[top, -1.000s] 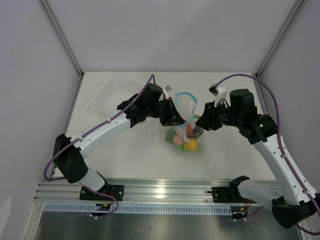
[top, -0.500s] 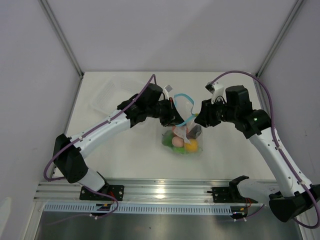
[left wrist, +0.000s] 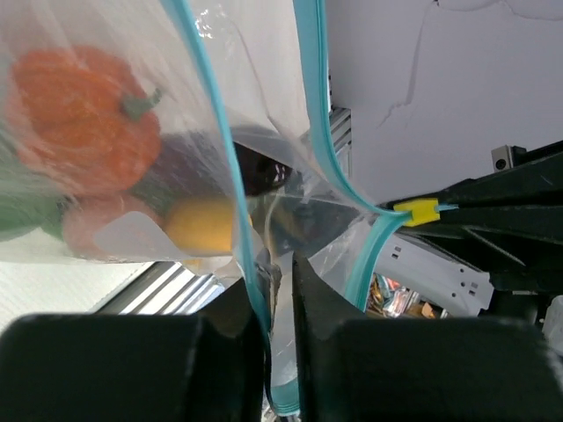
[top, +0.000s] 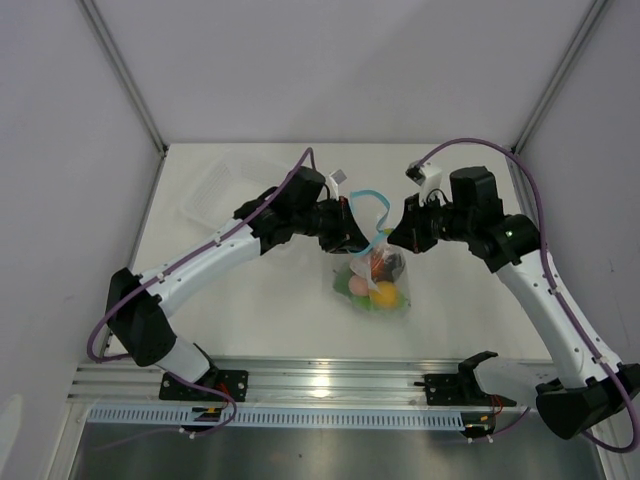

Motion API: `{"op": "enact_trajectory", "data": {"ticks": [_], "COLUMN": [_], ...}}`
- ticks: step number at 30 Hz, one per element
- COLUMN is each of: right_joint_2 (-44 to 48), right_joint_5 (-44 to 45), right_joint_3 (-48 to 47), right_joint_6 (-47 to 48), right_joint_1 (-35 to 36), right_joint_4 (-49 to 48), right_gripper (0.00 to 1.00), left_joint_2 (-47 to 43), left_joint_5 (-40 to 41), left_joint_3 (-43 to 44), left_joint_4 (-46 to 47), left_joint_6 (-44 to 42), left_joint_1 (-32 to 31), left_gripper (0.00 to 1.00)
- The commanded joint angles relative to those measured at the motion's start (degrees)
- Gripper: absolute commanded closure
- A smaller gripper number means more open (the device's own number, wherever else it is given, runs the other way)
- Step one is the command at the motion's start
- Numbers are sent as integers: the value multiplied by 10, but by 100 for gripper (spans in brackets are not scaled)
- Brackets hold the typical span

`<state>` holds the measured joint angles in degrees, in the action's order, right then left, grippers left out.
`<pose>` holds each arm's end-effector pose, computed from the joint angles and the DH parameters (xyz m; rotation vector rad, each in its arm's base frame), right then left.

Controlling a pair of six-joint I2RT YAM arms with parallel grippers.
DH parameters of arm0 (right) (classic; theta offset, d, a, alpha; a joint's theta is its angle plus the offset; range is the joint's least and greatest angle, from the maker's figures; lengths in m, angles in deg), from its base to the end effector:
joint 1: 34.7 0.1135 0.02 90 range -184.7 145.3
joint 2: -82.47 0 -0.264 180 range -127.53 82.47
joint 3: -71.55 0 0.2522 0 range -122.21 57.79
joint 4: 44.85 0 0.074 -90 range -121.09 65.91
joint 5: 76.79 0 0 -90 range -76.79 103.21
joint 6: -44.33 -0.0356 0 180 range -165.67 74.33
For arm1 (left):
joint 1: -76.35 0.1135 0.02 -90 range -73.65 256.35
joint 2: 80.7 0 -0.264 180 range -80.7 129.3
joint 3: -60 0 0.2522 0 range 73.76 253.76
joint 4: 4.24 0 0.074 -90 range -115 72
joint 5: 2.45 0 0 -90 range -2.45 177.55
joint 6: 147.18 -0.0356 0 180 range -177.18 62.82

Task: Place the food in the zip-top bag and seal the zipper
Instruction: Zip the zipper food storage bag at the center of the board.

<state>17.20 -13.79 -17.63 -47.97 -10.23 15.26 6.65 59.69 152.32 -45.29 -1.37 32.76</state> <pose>0.1985 0.1081 0.3931 -0.6905 2.1214 0.7773 0.2379 -0.2494 0.3370 0.0480 2.5461 -1.3855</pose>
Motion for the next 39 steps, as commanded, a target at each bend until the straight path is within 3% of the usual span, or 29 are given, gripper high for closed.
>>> {"op": "enact_trajectory", "data": {"ticks": [1, 5, 8, 11, 17, 20, 25, 31, 34, 37, 39], "right_joint_2": [11, 30, 49, 65, 81, 83, 81, 75, 72, 69, 67], "right_joint_5": [-70, -100, -103, -121, -173, -196, -215, -241, -244, -249, -241], "right_joint_3": [-11, -16, -25, -40, -48, -46, -49, -52, -50, -49, -47], "right_joint_6": [0, -23, -33, -38, -43, -38, -47, -70, -70, -71, -80], "right_joint_1": [0, 1, 1, 1, 1, 1, 1, 1, 1, 1, 0], "right_joint_4": [-22, -23, -4, 28, 84, 101, 105, 94, 101, 106, 103], "right_gripper": [100, 100, 100, 100, 100, 100, 100, 100, 100, 100, 100], "left_joint_2": [-18, -38, -74, -119, -137, -113, -46, -19, -15, -6, -3], "left_joint_5": [-11, 10, 53, 47, -69, -211, -318, -394, -422, -446, -461], "left_joint_3": [29, 25, 35, 34, 41, 42, 117, 87, 65, 65, 64], "left_joint_4": [11, 7, 12, 71, 140, 188, 119, 160, 185, 193, 209], "left_joint_6": [-27, -84, -181, -286, -419, -459, -534, -500, -485, -466, -453], "left_joint_1": [0, 14, 21, 21, 20, 20, 2, -4, -4, -4, -4], "left_gripper": [82, 42, 18, 0, 0, 0, 0, 1, 9, 34, 41]}}
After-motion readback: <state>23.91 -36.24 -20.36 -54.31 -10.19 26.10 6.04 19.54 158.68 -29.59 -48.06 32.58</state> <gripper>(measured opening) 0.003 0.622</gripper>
